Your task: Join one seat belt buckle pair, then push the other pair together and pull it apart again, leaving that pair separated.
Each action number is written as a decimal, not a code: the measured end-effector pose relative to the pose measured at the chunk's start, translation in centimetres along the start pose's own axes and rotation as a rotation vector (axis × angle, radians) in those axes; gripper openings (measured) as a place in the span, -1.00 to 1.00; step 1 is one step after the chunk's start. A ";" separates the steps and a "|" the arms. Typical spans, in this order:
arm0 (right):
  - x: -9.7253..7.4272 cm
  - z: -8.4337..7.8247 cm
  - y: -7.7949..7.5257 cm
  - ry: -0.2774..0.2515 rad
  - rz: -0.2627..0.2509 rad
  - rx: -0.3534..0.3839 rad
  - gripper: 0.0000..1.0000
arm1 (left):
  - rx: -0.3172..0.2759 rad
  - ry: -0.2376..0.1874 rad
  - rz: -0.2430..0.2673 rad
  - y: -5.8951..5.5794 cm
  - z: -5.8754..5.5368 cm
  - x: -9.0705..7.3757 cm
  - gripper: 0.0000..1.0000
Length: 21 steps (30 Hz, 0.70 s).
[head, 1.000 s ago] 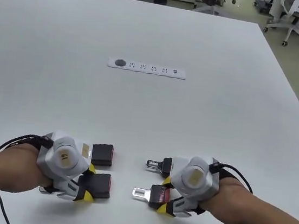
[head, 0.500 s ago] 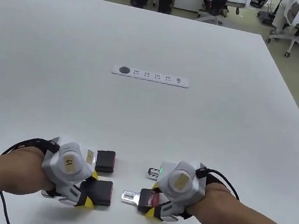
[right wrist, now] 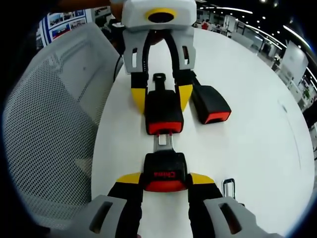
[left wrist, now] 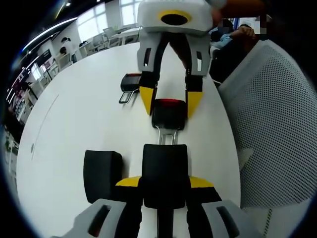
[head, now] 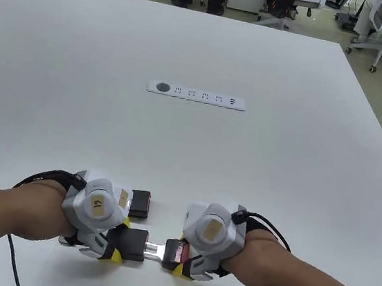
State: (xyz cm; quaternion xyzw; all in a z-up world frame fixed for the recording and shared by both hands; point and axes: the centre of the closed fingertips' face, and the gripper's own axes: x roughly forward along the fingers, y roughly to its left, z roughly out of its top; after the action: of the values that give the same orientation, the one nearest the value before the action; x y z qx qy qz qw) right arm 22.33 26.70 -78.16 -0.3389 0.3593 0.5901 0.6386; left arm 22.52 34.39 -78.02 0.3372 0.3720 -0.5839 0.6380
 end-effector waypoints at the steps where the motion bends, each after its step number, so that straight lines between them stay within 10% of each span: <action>1: 0.0 0.1 0.1 -0.002 -0.001 -0.001 -0.36 | 0.003 0.001 -0.001 0.0 0.0 0.0 -0.31; 21: 0.6 1.2 -0.4 -0.004 0.016 -0.019 -0.39 | 0.000 -0.017 -0.003 0.2 -0.3 0.1 -0.34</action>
State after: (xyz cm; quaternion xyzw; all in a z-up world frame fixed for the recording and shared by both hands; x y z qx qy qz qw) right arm 22.82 27.99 -78.11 -0.3409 0.3554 0.5992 0.6312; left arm 22.71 34.59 -78.25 0.3316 0.3672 -0.5876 0.6403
